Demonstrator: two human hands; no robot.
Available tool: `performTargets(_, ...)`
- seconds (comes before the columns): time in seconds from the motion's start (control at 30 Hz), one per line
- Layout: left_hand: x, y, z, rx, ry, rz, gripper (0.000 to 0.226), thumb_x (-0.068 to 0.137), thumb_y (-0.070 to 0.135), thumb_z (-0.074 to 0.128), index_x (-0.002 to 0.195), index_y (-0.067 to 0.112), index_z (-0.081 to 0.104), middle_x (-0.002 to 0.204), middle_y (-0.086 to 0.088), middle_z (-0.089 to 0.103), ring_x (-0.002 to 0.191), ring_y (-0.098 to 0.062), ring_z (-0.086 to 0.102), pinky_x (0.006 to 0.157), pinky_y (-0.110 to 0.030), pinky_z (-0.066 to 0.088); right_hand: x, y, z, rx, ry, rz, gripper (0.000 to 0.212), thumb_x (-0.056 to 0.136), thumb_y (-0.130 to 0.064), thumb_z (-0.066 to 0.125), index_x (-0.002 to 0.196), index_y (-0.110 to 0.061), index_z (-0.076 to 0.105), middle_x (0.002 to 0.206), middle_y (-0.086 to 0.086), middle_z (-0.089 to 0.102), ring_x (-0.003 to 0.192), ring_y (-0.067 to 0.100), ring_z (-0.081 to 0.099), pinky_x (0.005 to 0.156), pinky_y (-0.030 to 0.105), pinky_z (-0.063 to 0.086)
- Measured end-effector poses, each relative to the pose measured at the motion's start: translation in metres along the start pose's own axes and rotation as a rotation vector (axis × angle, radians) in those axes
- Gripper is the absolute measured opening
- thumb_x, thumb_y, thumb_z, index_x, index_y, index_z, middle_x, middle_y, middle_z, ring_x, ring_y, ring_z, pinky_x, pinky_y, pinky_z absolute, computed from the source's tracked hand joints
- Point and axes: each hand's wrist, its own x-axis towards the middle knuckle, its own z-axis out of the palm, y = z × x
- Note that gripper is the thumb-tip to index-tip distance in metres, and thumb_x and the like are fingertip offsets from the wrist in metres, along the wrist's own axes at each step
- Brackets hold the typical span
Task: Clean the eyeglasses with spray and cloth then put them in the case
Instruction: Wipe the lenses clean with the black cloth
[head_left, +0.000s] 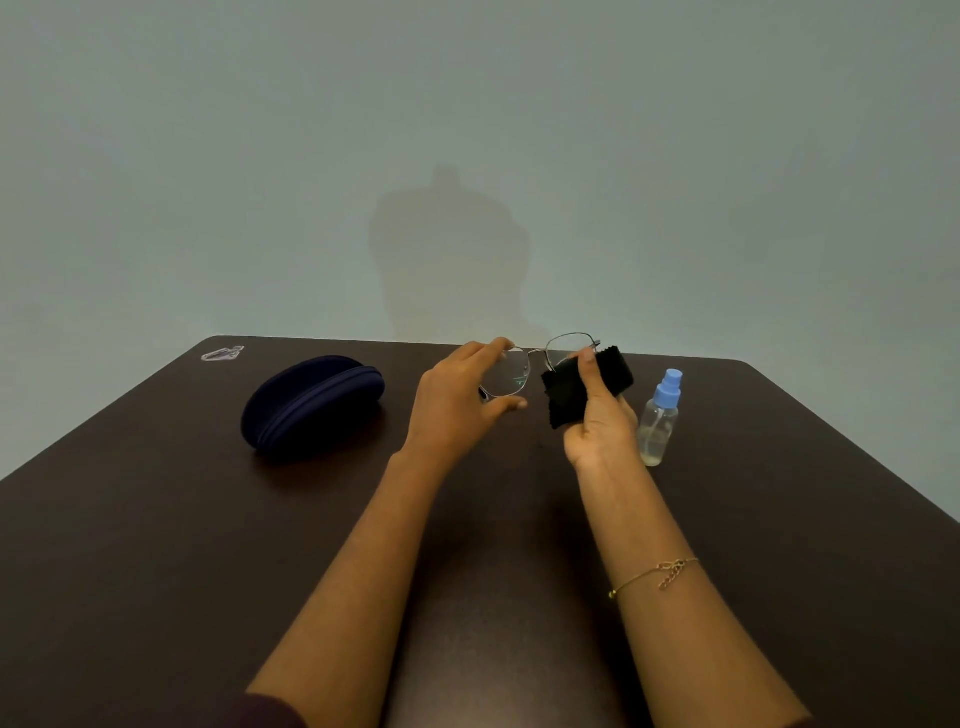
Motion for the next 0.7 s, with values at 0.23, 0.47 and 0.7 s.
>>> performTargets(0.23, -0.001, -0.001, -0.001, 0.029, -0.012, 0.011, 0.06, 0.07, 0.035, 0.074, 0.123, 0.017, 0.052, 0.114, -0.003, 0.064, 0.091, -0.02, 0.062, 0.077, -0.023, 0.042, 0.003, 0.004, -0.002, -0.086, -0.022, -0.132, 0.05, 0.074, -0.015, 0.073, 0.117, -0.018, 0.048, 0.108, 0.001, 0.057, 0.1, 0.022, 0.056, 0.074, 0.035, 0.055)
performTargets(0.47, 0.0, -0.01, -0.009, 0.09, 0.071, -0.082, 0.059, 0.071, 0.031, 0.074, 0.124, 0.017, 0.052, 0.114, -0.005, 0.063, 0.096, -0.023, 0.059, 0.077, -0.029, 0.045, 0.005, -0.021, -0.007, -0.75, -0.087, -0.355, 0.033, 0.08, -0.033, 0.062, 0.102, -0.016, 0.044, 0.089, -0.003, 0.056, 0.081, 0.007, 0.054, 0.063, 0.022, 0.045)
performTargets(0.7, 0.0, -0.014, -0.013, 0.113, 0.07, -0.107, 0.059, 0.072, 0.03, 0.073, 0.125, 0.015, 0.051, 0.116, -0.007, 0.062, 0.098, -0.024, 0.059, 0.079, -0.031, 0.046, -0.002, -0.06, -0.005, -1.645, -0.273, -0.619, 0.02, 0.086, -0.009, 0.055, 0.106, -0.007, 0.061, 0.112, 0.014, 0.055, 0.097, 0.026, 0.05, 0.071, 0.023, 0.041)
